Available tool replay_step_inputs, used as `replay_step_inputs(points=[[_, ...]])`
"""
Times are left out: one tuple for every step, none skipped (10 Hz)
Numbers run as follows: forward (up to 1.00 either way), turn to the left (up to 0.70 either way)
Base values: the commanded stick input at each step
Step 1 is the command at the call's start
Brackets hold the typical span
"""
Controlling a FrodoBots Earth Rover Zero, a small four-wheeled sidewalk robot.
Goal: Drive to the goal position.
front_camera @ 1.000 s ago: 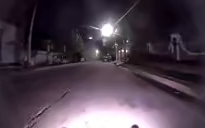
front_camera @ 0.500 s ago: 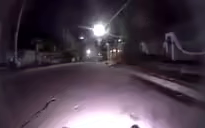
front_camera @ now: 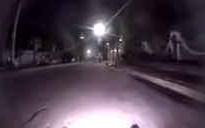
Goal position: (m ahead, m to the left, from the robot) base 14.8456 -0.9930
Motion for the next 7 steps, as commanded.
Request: replay_step_inputs(points=[[0.70, 0.00], [0.70, 0.00], [0.70, 0.00], [0.70, 0.00], [0.70, 0.00], [0.70, 0.00], [0.70, 0.00]])
